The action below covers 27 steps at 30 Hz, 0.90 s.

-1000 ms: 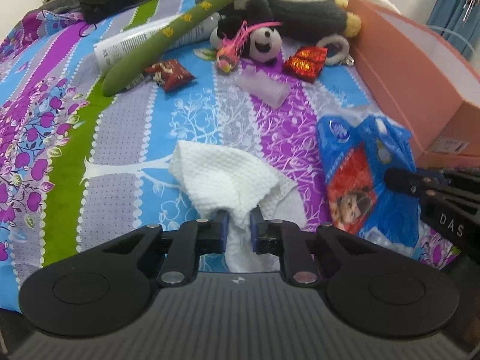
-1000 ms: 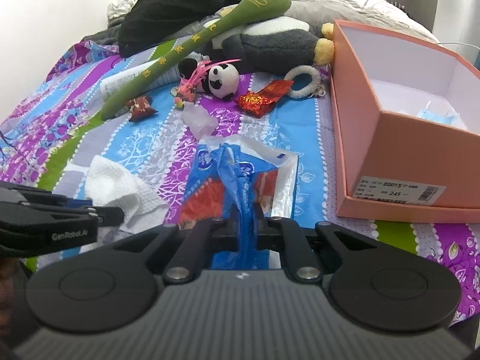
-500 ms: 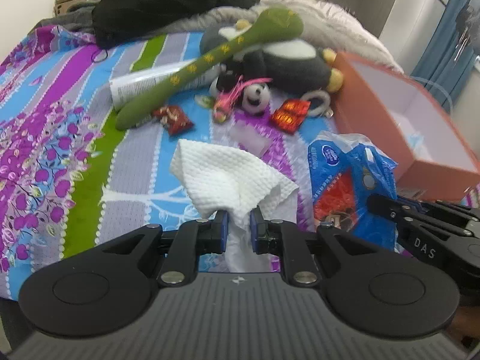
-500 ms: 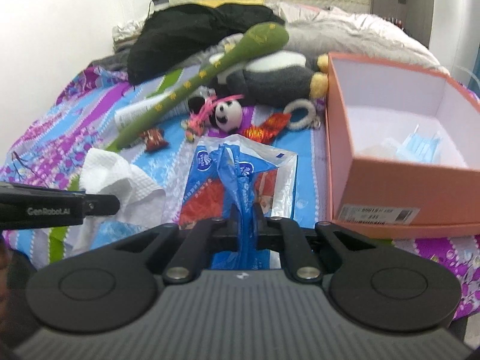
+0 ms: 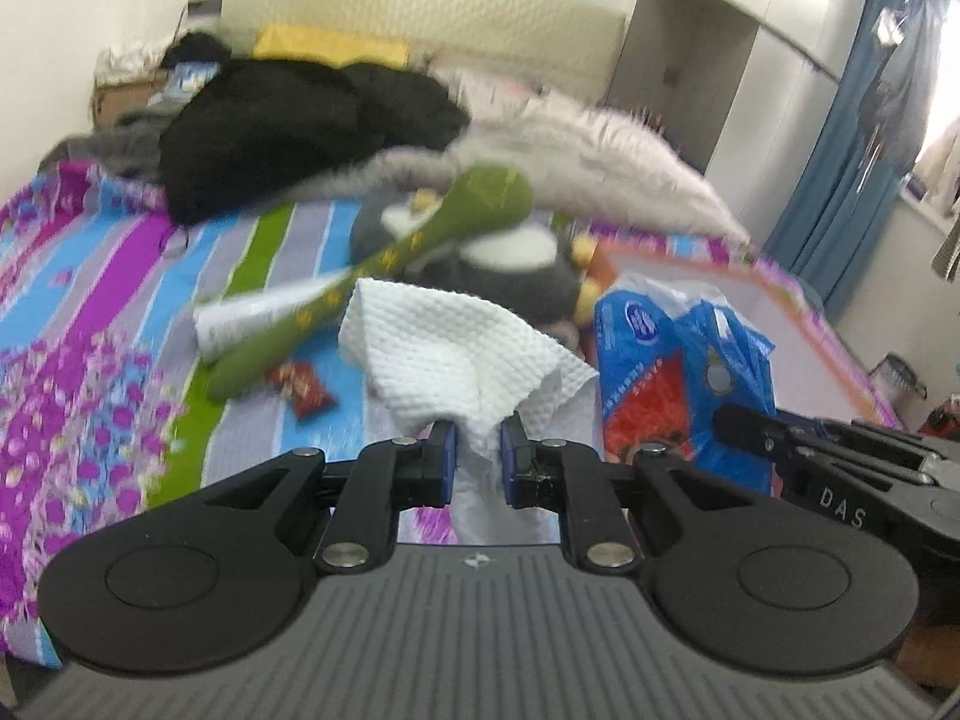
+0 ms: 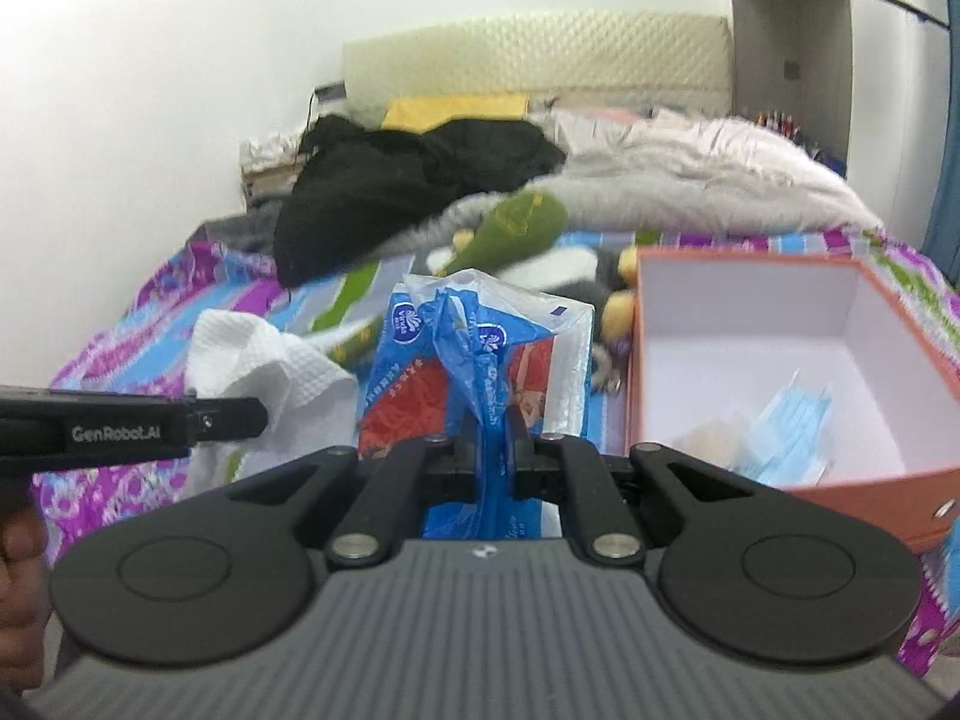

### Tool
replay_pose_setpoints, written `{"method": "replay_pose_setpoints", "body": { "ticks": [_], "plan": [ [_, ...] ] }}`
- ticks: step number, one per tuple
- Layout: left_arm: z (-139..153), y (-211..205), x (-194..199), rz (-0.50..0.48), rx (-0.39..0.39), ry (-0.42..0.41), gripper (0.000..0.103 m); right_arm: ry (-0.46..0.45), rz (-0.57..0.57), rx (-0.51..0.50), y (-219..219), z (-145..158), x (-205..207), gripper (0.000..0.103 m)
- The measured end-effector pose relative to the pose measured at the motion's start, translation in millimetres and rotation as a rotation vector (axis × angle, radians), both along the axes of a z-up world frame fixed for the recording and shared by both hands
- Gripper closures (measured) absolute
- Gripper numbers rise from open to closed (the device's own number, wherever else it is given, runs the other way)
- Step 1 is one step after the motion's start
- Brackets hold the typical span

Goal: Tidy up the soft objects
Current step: 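Carry the tissue with the left tool and blue bag with the right tool over the box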

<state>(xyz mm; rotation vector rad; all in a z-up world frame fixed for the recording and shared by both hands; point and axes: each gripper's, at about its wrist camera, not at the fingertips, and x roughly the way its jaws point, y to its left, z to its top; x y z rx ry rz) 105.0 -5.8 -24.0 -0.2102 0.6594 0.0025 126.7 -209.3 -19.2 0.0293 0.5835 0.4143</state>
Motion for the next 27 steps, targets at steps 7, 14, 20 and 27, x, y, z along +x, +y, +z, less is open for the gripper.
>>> {"method": "replay_pose_setpoints", "body": {
  "ticks": [7,14,20,27],
  "plan": [
    [38.7,-20.2,22.2,-0.052,-0.036,-0.098,0.085,-0.08,-0.062,0.017,-29.5,30.3,9.9,0.093],
    [45.1,-62.2,64.9,-0.155,-0.059,-0.112,0.085,-0.111,-0.154,0.008,-67.9,35.7,31.4,0.093],
    [21.3,-105.7,110.3,-0.245,-0.077,-0.049,0.085,-0.071,-0.235,0.006,-102.7,17.2,58.8,0.093],
    [-27.4,-149.4,166.7,-0.321,-0.08,0.092,0.085,0.051,-0.303,-0.003,-135.2,-21.9,93.2,0.093]
  ]
}}
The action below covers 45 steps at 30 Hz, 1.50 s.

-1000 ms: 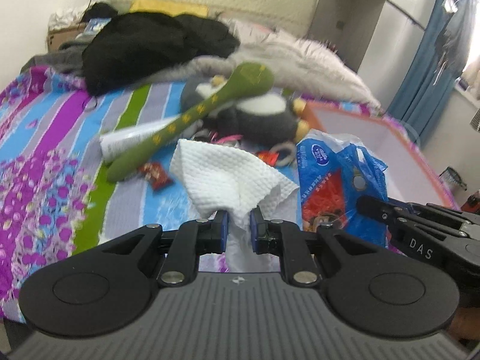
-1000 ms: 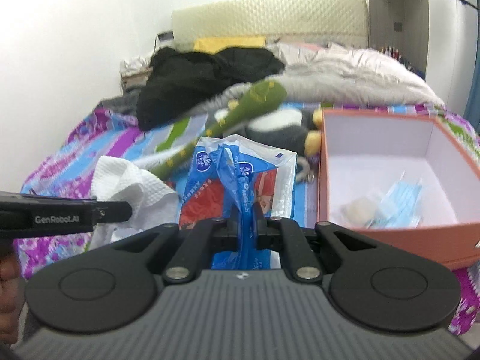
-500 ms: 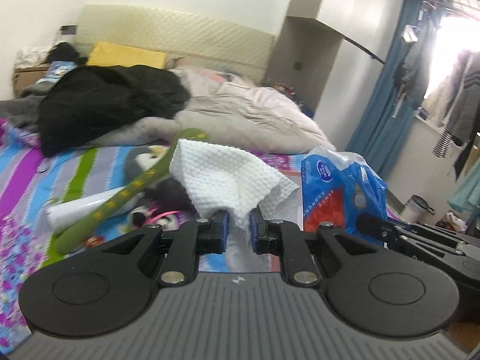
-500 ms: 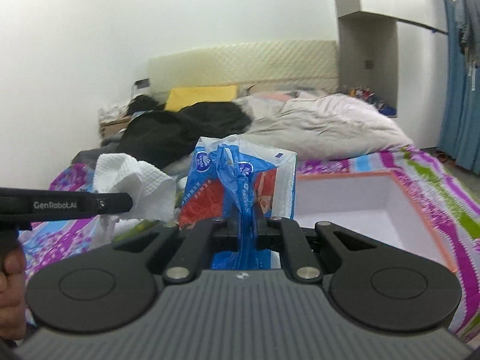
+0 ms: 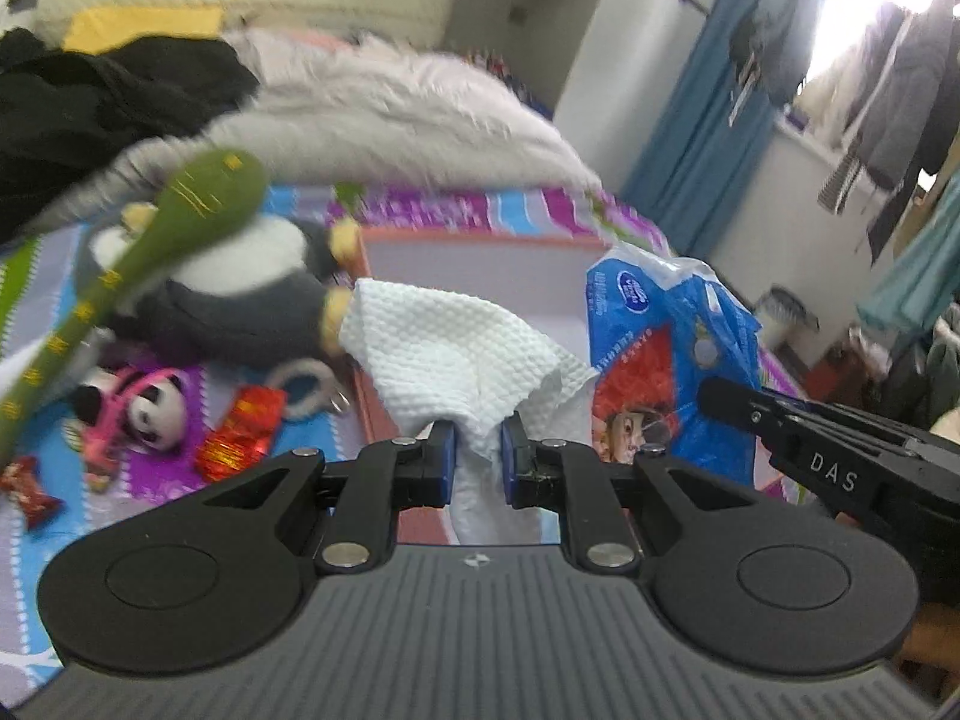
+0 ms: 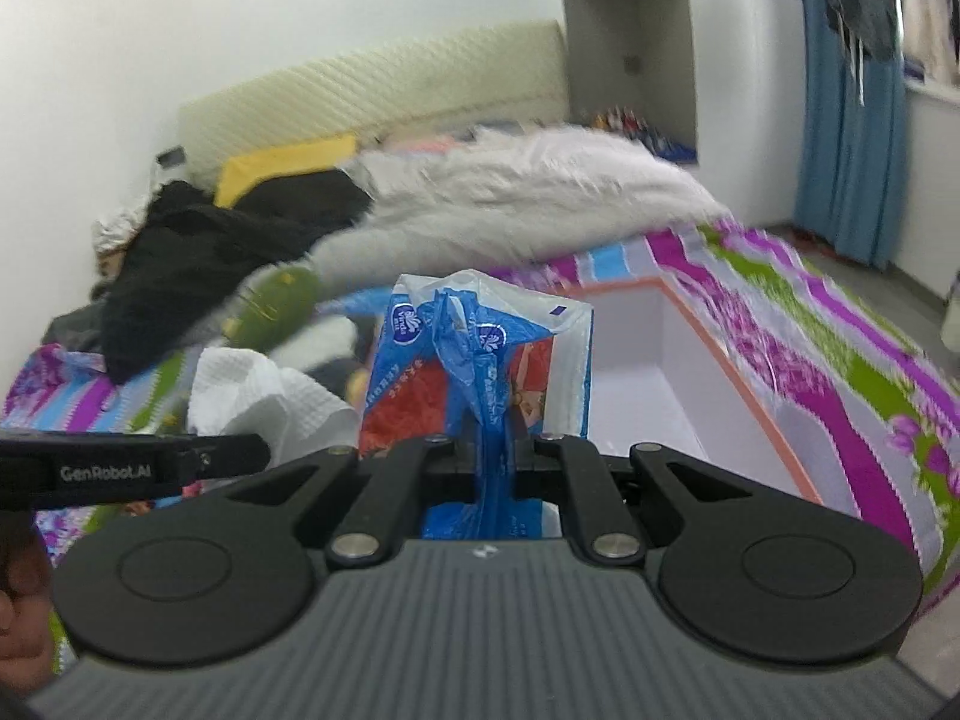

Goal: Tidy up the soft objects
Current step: 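Carry the tissue with the left tool and blue bag with the right tool over the box, then open both tools to drop the tissue and blue bag into the box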

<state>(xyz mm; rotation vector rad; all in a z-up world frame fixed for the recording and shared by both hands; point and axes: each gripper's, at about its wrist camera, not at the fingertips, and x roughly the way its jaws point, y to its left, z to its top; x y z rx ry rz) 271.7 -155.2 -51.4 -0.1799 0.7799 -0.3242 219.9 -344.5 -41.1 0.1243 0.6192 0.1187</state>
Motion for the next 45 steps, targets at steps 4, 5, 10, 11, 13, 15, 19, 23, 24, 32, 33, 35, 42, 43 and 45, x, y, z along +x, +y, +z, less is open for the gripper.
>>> {"method": "replay_pose_setpoints", "body": {
  "ticks": [4,5,10,11,13,15,19,23,24,32,33,35,42,43,45],
  "plan": [
    [-28.6,-17.1,31.8,-0.031,0.025,0.074,0.085,0.06,-0.01,0.0,-10.7,-20.3,18.8,0.093],
    [-35.0,-20.6,39.8,-0.035,0.03,0.09,0.085,0.075,-0.012,0.0,-13.1,-25.9,25.1,0.093],
    [-59.0,-33.0,77.9,-0.061,0.055,0.143,0.085,0.149,-0.003,0.003,-21.6,-52.6,52.5,0.092],
    [-63.1,-36.2,81.2,-0.065,0.065,0.149,0.085,0.164,-0.004,0.01,-23.1,-58.6,56.3,0.092],
    [-73.6,-41.0,88.0,-0.07,0.074,0.169,0.085,0.188,-0.007,0.017,-25.4,-68.8,62.9,0.092],
    [-84.3,-44.1,93.4,-0.07,0.076,0.191,0.085,0.215,-0.006,0.017,-26.2,-79.3,68.6,0.092],
    [-92.1,-49.1,94.5,-0.085,0.099,0.187,0.075,0.254,0.004,0.026,-27.7,-94.4,73.2,0.091],
    [-89.2,-53.5,93.1,-0.104,0.104,0.166,0.053,0.261,0.03,0.006,-24.3,-100.9,73.8,0.083],
    [-88.6,-53.6,92.1,-0.101,0.108,0.164,0.053,0.262,0.038,0.002,-22.5,-102.6,73.2,0.081],
    [-73.2,-40.8,77.6,-0.058,0.103,0.136,0.053,0.262,0.087,-0.121,-6.6,-109.2,73.1,0.066],
    [-70.6,-37.9,74.8,-0.051,0.102,0.128,0.053,0.257,0.087,-0.127,-6.0,-108.7,71.1,0.066],
    [-64.9,-30.9,68.7,-0.037,0.087,0.117,0.053,0.246,0.083,-0.146,-3.9,-107.0,67.4,0.065],
    [-45.5,-10.9,45.7,0.005,0.069,0.079,0.053,0.223,0.086,-0.262,12.5,-111.7,55.2,0.053],
    [-43.7,-7.5,42.9,0.01,0.063,0.077,0.053,0.222,0.082,-0.259,12.6,-111.6,54.3,0.053],
    [-40.4,1.6,36.6,0.025,0.056,0.074,0.053,0.206,0.077,-0.272,13.6,-112.3,52.7,0.053]
  ]
}}
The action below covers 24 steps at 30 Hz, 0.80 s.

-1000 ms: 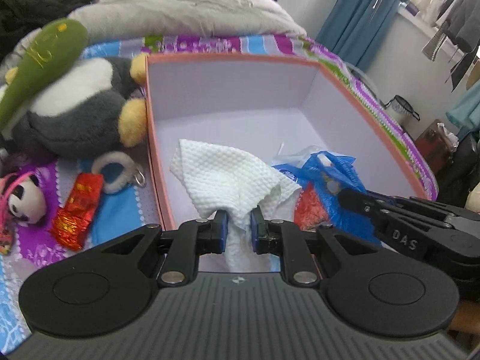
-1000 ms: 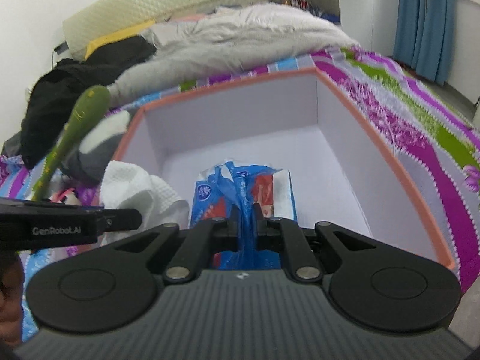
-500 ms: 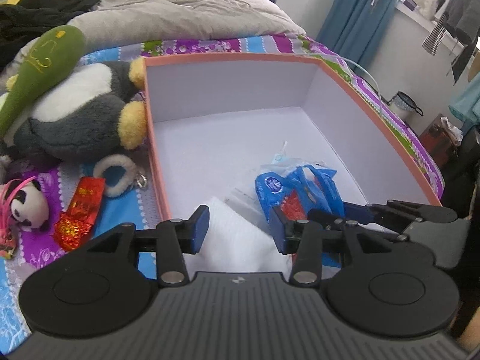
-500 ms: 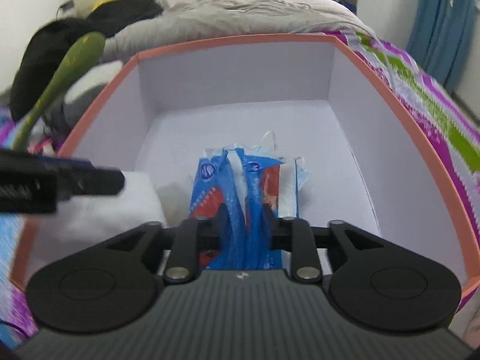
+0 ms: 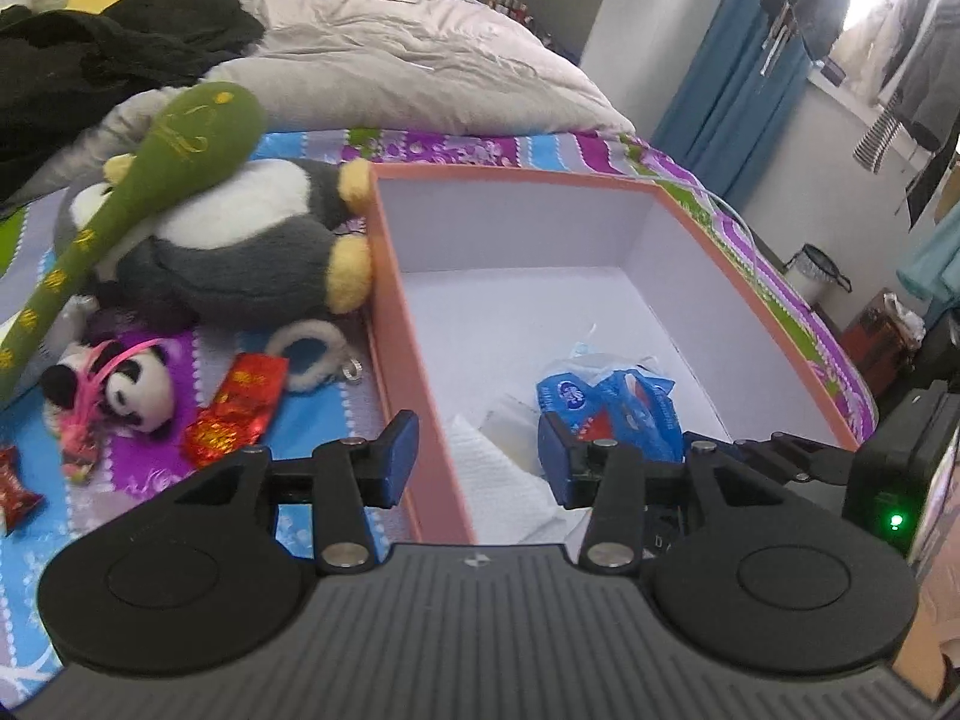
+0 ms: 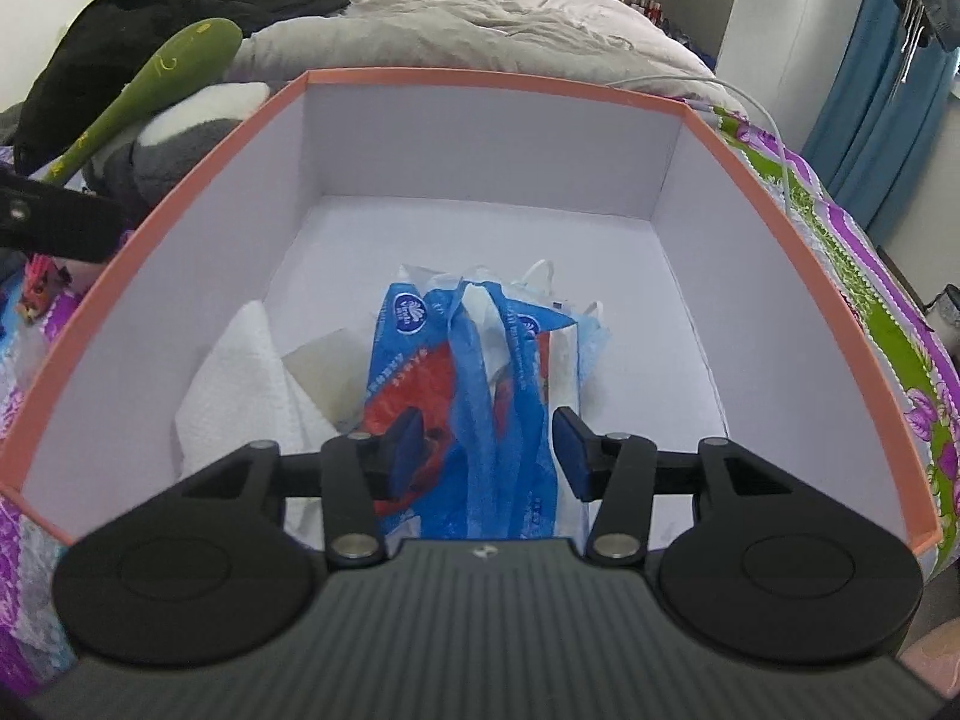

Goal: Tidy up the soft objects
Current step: 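Open both tools to drop the tissue and blue bag into the box, then withdraw both tools from the box back over the bed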

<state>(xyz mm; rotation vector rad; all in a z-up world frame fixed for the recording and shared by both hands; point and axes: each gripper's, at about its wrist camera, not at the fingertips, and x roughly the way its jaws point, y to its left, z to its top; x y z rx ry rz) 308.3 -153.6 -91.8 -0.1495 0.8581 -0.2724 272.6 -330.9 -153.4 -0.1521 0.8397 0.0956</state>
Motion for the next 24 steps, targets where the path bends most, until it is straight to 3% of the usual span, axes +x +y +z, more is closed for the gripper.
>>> {"method": "replay_pose_setpoints", "body": {
  "ticks": [11,13,16,21,24],
  "plan": [
    [16.4,51.0,-47.6,0.092,0.002,-0.036,0.053,-0.031,-0.04,-0.095,13.0,0.3,-8.2,0.053],
    [19.0,60.7,-57.9,0.11,-0.002,-0.04,0.053,-0.027,-0.056,-0.075,11.4,2.3,-8.5,0.053],
    [22.4,75.0,-73.0,0.133,0.004,-0.046,0.053,-0.011,-0.071,0.036,7.0,8.6,-13.0,0.053],
    [27.0,97.4,-96.2,0.175,-0.001,-0.059,0.053,-0.068,-0.056,0.064,18.0,31.4,-36.8,0.053],
    [30.4,108.2,-110.4,0.193,-0.008,-0.071,0.053,-0.097,-0.059,0.131,21.0,51.4,-50.1,0.053]
  ]
}}
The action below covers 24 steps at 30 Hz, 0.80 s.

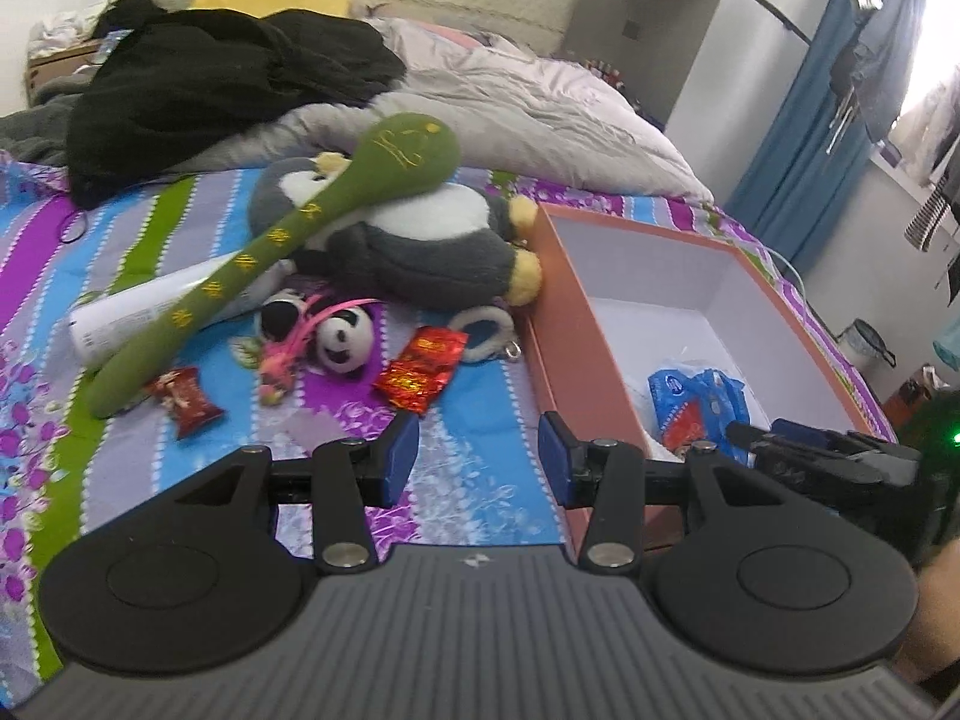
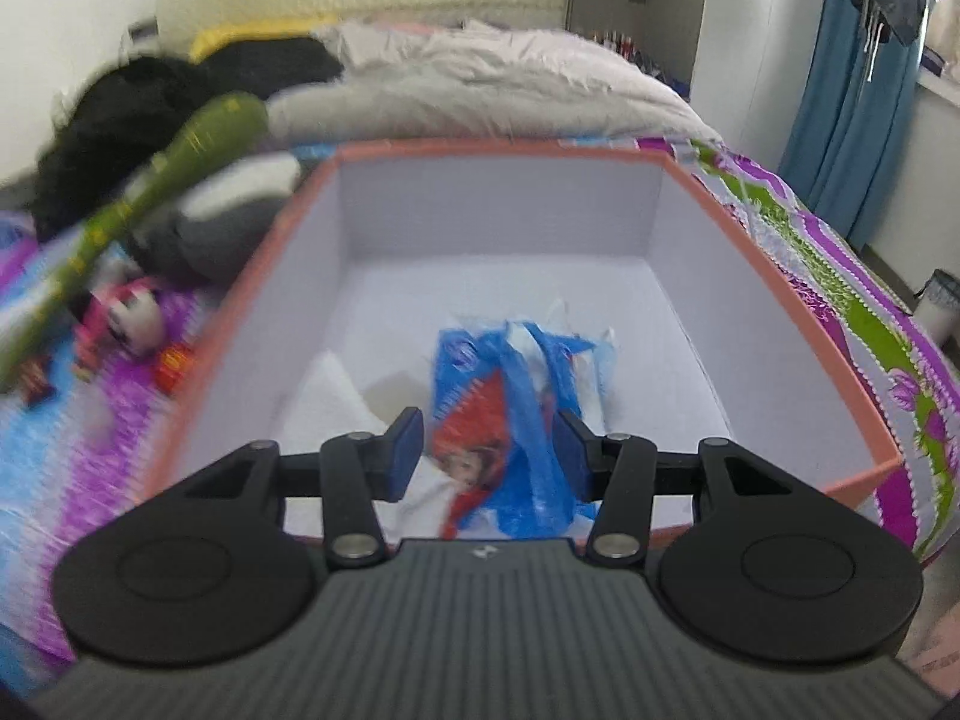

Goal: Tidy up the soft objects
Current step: 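Withdraw both tools from the box back over the bed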

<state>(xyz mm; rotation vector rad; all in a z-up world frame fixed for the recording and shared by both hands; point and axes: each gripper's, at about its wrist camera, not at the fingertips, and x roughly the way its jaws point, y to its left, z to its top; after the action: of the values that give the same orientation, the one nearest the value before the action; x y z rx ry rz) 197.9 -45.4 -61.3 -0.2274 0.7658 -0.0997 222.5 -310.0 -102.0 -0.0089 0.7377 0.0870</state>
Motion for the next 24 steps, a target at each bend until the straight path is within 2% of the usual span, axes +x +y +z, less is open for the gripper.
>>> {"method": "replay_pose_setpoints", "body": {
  "ticks": [6,14,20,24],
  "plan": [
    [10.8,15.6,-24.3,0.023,-0.005,-0.032,0.053,-0.066,0.028,0.093,13.4,40.7,-30.4,0.052],
    [32.5,29.9,-59.8,0.048,-0.005,-0.093,0.053,-0.168,0.099,0.16,32.1,91.1,-68.1,0.052],
    [47.0,39.8,-89.6,0.079,0.006,-0.127,0.053,-0.208,0.146,0.177,48.2,106.8,-95.5,0.052],
    [51.0,45.5,-107.9,0.097,0.014,-0.132,0.053,-0.201,0.175,0.207,58.8,109.4,-111.7,0.052]
  ]
}}
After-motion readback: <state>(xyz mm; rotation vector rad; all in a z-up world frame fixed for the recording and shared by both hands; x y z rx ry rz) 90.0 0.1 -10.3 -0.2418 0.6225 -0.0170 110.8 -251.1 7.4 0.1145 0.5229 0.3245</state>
